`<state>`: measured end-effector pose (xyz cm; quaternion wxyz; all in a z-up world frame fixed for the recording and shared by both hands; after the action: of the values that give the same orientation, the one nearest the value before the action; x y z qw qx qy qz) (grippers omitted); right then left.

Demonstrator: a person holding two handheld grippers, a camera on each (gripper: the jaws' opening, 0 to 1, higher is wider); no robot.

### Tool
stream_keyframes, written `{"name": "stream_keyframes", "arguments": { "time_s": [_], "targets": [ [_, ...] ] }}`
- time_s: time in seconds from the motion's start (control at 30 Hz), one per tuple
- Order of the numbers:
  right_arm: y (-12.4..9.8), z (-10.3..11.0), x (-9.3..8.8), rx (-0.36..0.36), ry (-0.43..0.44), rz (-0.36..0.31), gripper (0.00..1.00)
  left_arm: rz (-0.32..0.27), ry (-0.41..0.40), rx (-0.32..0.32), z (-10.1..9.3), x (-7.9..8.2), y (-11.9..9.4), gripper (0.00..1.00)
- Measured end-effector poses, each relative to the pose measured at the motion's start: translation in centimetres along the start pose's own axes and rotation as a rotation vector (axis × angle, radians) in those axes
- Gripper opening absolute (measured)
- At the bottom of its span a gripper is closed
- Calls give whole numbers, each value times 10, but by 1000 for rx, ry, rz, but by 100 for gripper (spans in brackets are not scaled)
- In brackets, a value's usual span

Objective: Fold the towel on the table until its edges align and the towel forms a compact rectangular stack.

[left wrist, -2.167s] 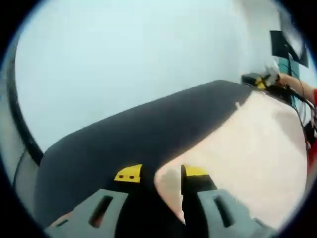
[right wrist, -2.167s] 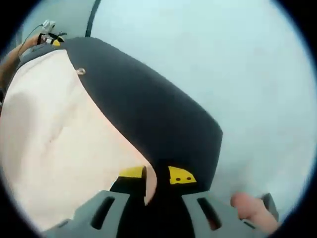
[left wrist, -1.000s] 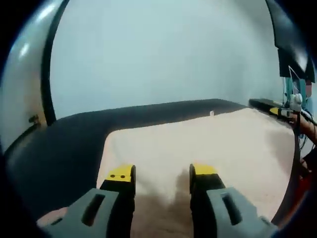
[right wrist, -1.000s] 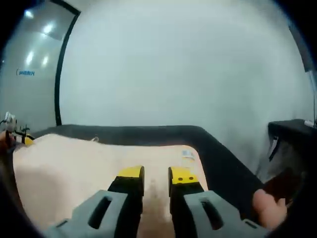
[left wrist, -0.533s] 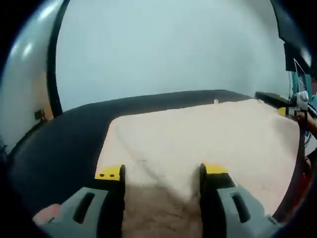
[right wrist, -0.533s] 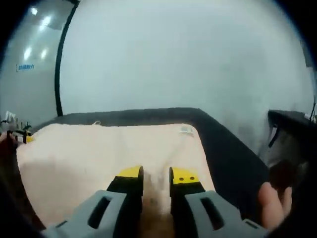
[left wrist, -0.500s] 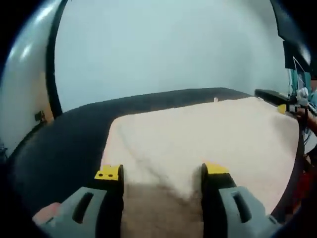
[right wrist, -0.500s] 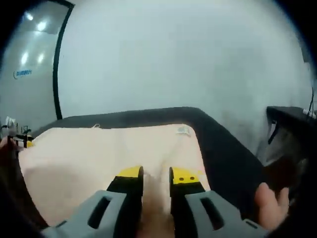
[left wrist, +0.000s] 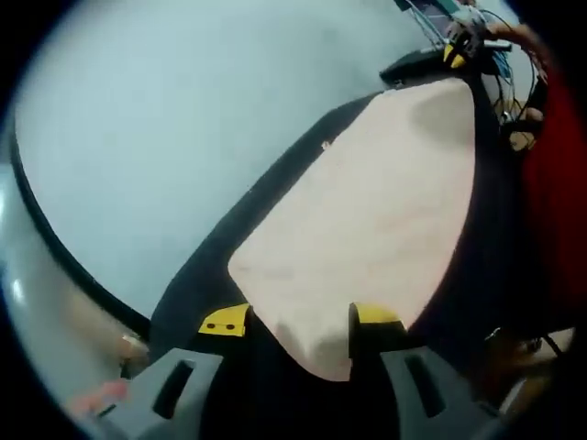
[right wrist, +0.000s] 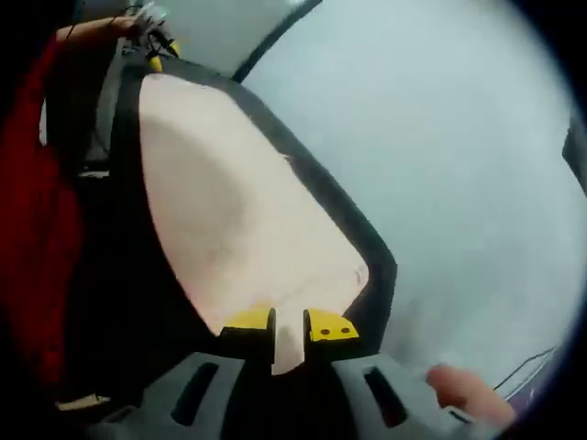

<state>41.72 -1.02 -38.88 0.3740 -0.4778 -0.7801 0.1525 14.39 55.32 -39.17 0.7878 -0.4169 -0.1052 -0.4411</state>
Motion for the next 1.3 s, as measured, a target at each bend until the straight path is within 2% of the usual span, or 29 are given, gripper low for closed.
{"name": "stream_keyframes", "arguments": {
  "time_s": [0.07, 0.17, 0.33, 0.43, 0.53, 0.6, 0.7, 0.73, 0.87, 0.9, 0.97, 1.03, 1.13, 1.17, 1.3],
  "targets": [
    [-1, 10, -16, 33, -79, 67, 9, 4, 34, -2, -7, -3, -3, 37],
    [2, 19, -30, 69, -168, 103, 9, 22, 27, -16, -8, -6, -4, 37],
    [16, 20, -27, 91, -258, 115, 11, 27, 29, -15, -6, -5, 2, 37],
    [24, 19, -26, 108, -290, 127, 10, 44, 69, -28, -10, -6, 4, 37],
    [29, 18, -26, 116, -297, 136, 5, 40, 76, -53, -12, -9, 4, 37],
    [31, 19, -27, 119, -256, 147, 2, 34, 85, -69, -14, -13, 4, 35],
    [27, 19, -27, 111, -319, 151, 1, 19, 100, -86, -12, -14, 2, 34],
    [25, 19, -27, 109, -315, 154, 0, 17, 107, -91, -11, -15, 1, 34],
    [16, 12, -22, 90, -273, 148, 0, 44, 173, -123, -8, -18, -4, 33],
    [15, 9, -22, 94, -271, 144, 0, 55, 215, -155, -11, -19, -5, 32],
    [14, 7, -22, 109, -257, 133, 0, 69, 259, -151, -12, -18, -3, 30],
    [14, 6, -22, 123, -213, 129, 0, 85, 301, -186, -17, -18, -2, 26],
    [13, 5, -22, 119, -207, 129, 0, 94, 298, -192, -16, -19, -2, 25],
    [11, 3, -21, 111, -211, 119, 0, 106, 317, -210, -17, -20, -3, 25],
    [10, -1, -19, 98, -188, 100, 0, 125, 352, -208, -15, -23, -4, 25]
  ]
}}
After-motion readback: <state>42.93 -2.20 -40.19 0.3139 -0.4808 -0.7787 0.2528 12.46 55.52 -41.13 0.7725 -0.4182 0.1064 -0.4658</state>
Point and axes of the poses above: the point that each gripper's makers call its tool centre point, and the gripper's own axes: y roughly forward along the fingers, z roughly to its left, x roughly out of its top, the point moved 6 cm from there along -y, roughly backward along the fingers, and after that the axes turned 8 degrees about z, right-handed, at the moved point
